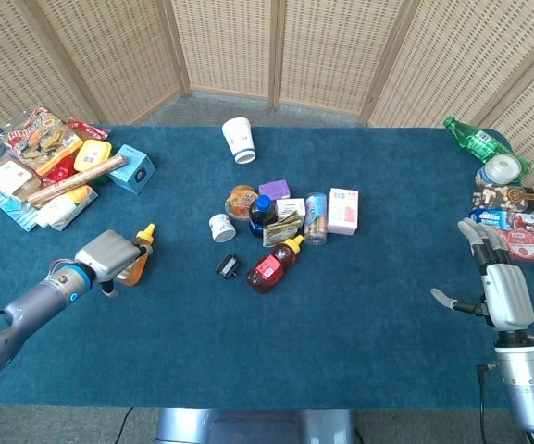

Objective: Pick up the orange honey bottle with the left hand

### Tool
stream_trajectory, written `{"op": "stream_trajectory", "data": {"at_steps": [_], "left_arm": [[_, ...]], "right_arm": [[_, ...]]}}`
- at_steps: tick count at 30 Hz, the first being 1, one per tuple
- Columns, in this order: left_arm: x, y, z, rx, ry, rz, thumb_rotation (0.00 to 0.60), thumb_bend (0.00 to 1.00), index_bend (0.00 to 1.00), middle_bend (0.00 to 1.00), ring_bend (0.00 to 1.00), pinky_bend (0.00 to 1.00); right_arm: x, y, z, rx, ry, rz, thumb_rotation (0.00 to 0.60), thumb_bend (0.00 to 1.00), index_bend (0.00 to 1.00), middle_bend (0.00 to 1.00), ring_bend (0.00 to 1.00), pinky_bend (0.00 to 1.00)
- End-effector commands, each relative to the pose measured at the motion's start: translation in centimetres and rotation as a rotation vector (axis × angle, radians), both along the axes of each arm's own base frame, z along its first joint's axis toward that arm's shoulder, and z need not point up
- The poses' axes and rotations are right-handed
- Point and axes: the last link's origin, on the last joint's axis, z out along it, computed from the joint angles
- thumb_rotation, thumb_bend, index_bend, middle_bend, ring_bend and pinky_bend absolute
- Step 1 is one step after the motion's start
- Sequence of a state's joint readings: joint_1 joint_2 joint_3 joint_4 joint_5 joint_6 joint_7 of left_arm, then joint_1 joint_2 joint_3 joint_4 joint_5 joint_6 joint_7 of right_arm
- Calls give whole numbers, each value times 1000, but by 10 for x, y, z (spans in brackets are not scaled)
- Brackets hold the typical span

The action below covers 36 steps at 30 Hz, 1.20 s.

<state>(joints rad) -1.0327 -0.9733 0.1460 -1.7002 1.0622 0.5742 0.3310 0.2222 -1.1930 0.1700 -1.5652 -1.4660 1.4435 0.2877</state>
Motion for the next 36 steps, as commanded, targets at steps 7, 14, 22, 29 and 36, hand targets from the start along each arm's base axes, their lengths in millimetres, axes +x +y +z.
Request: {"op": "stream_trajectory", "data": {"at_steps": [7,14,22,29,36], "left_arm": [[-30,8,20,67,-41,-289,600,169,94,0,81,416],[-46,16,25,38,49,-438,600,169,6,0,0,281],[-65,10,18,-36,45,-538,600,170,0,0,0,240],[-74,15,7,-95,50,-598,600,170,0,0,0,204],[-69,28,2,-148,96,-664,600,170,0,0,0,183]], "right_arm": [[0,0,0,-1,1,-4,600,0,0,0,0,0],[-1,-1,0,0,5,-7,600,0,0,0,0,0],[-1,-2,0,-1,8,-10,600,0,0,0,0,0],[-1,-2,-1,0,9,-12,600,0,0,0,0,0],[-1,-3,0,-4,7,-15,600,0,0,0,0,0]]}}
